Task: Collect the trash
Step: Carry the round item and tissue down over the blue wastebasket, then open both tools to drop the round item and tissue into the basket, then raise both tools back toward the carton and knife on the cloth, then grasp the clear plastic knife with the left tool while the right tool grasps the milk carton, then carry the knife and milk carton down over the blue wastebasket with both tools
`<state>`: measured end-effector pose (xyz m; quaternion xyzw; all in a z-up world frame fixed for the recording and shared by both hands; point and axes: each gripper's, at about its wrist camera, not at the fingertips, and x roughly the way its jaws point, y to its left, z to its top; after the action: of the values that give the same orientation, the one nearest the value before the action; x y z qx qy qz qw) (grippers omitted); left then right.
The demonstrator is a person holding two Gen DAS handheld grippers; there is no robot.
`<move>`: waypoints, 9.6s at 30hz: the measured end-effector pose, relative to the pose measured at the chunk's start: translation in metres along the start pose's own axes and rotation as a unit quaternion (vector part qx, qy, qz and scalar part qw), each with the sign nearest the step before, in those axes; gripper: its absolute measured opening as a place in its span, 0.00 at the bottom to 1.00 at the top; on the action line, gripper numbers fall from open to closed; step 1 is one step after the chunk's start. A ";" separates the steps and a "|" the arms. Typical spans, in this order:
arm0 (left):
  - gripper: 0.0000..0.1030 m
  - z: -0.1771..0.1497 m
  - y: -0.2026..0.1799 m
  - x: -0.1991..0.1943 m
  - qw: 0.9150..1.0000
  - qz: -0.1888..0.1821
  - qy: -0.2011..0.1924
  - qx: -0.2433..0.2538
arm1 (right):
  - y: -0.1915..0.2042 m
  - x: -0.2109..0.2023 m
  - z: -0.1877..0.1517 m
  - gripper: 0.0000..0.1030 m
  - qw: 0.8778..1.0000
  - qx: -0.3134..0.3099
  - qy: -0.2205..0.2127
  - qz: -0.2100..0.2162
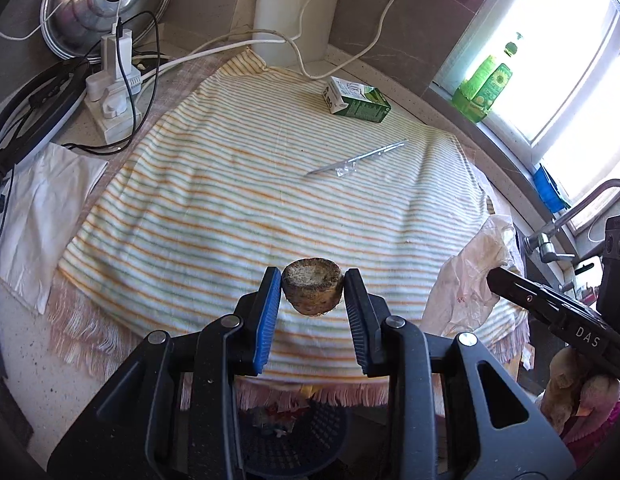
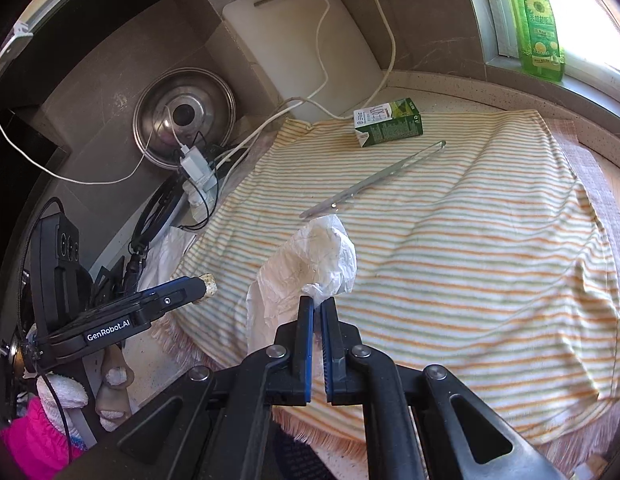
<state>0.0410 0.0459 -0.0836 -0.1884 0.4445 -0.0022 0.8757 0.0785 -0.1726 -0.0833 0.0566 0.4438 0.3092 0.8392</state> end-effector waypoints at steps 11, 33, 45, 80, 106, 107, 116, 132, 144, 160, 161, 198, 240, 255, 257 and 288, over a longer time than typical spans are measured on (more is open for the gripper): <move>0.31 -0.063 0.010 -0.026 0.999 -0.016 0.023 0.023 | 0.034 -0.014 -0.072 0.01 1.000 0.017 0.014 -0.014; 0.31 -0.172 0.034 -0.004 0.992 -0.031 0.117 0.032 | 0.067 0.002 -0.179 0.01 0.995 0.023 0.074 -0.069; 0.31 -0.214 0.040 0.043 0.984 -0.001 0.176 0.042 | 0.046 0.046 -0.225 0.01 0.987 0.021 0.130 -0.091; 0.59 -0.227 0.037 0.080 0.975 0.054 0.200 0.076 | 0.024 0.081 -0.240 0.55 0.979 0.026 0.162 -0.117; 0.65 -0.200 0.032 0.039 0.982 0.053 0.159 0.083 | 0.029 0.043 -0.227 0.83 0.982 0.043 0.134 -0.129; 0.65 -0.199 0.032 0.035 0.983 0.052 0.156 0.083 | 0.030 0.041 -0.225 0.83 0.982 0.044 0.131 -0.127; 0.65 -0.175 0.034 -0.003 0.989 0.023 0.112 0.089 | 0.035 0.011 -0.210 0.85 0.986 0.074 0.107 -0.108; 0.65 -0.091 -0.008 -0.033 0.993 -0.018 0.039 0.109 | 0.031 -0.080 -0.130 0.85 0.991 0.110 -0.009 -0.075; 0.65 -0.005 -0.038 0.001 0.993 0.011 0.016 0.120 | -0.028 -0.061 -0.019 0.85 0.995 0.089 -0.026 -0.043; 0.65 0.078 -0.097 0.081 0.989 0.044 0.030 0.140 | -0.131 -0.011 0.085 0.85 0.998 0.056 0.003 -0.023; 0.65 0.084 -0.100 0.088 0.988 0.044 0.032 0.143 | -0.135 -0.009 0.087 0.85 0.998 0.060 0.004 -0.023; 0.10 0.123 -0.063 0.185 0.976 0.085 0.159 0.123 | -0.148 0.076 0.206 0.85 0.999 -0.013 0.035 0.020; 0.18 0.126 -0.004 0.171 0.985 0.093 0.139 -0.037 | -0.058 0.263 0.250 0.83 0.865 -0.436 0.245 -0.043; 0.07 0.114 -0.002 0.139 0.991 0.081 0.103 -0.039 | -0.058 0.227 0.234 0.62 0.913 -0.350 0.205 -0.043; 0.07 0.112 -0.002 0.131 0.991 0.080 0.099 -0.033 | -0.058 0.215 0.230 0.62 0.925 -0.323 0.194 -0.037; 0.07 -0.036 -0.001 -0.009 0.989 -0.009 0.087 0.116 | 0.020 0.012 -0.016 0.63 0.994 -0.027 0.064 -0.087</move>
<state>0.0076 0.0348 -0.0952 -0.0886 0.5145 -0.0776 0.8494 0.0612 -0.1524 -0.0938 -0.0250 0.4910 0.2495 0.8343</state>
